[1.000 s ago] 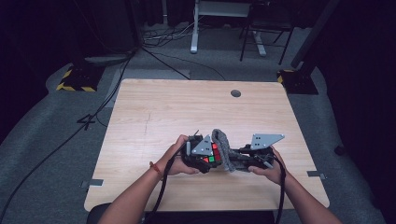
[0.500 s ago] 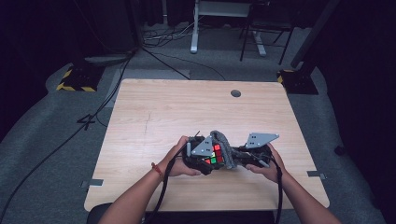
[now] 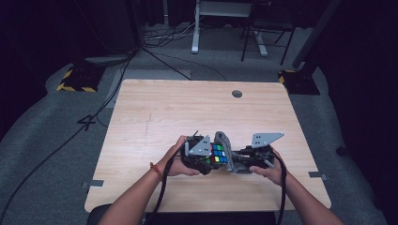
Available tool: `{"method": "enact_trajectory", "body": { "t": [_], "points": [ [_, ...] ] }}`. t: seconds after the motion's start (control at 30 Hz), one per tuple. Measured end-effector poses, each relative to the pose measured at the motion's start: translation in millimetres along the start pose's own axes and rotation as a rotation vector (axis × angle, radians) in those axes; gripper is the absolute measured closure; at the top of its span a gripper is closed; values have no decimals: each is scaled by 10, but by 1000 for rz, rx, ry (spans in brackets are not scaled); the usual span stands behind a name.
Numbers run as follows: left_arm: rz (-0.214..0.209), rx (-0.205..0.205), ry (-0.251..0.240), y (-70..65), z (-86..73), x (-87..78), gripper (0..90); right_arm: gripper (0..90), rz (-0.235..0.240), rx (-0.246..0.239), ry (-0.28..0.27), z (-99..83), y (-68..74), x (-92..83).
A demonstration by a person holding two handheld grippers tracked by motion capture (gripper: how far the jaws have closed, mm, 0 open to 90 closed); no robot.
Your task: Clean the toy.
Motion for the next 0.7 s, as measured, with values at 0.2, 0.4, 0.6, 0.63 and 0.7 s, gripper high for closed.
{"method": "enact_trajectory", "body": {
  "t": [0.2, 0.4, 0.6, 0.63, 0.7],
  "points": [
    [8, 6, 25, 6, -7, 10, 327, 790, -10, -8, -28, 37, 33, -37],
    [13, 29, 84, -24, -38, 80, 329, 791, 2, -28, -49, 84, 86, -61],
    [6, 29, 103, -27, -36, 142, 331, 790, -21, -65, -58, 146, 177, -54],
    [5, 26, 88, -18, -33, 121, 332, 791, -37, -57, -58, 140, 154, -57],
    [5, 17, 72, -14, -28, 101, 332, 790, -51, -47, -54, 129, 125, -60]
  ]
}}
Point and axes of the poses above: each handheld gripper's, and its own axes: x roughly forward along the jaws, z roughly out of its top, y roughly to its left, the point moved 2 cm from there along x, roughly forward along the jaws
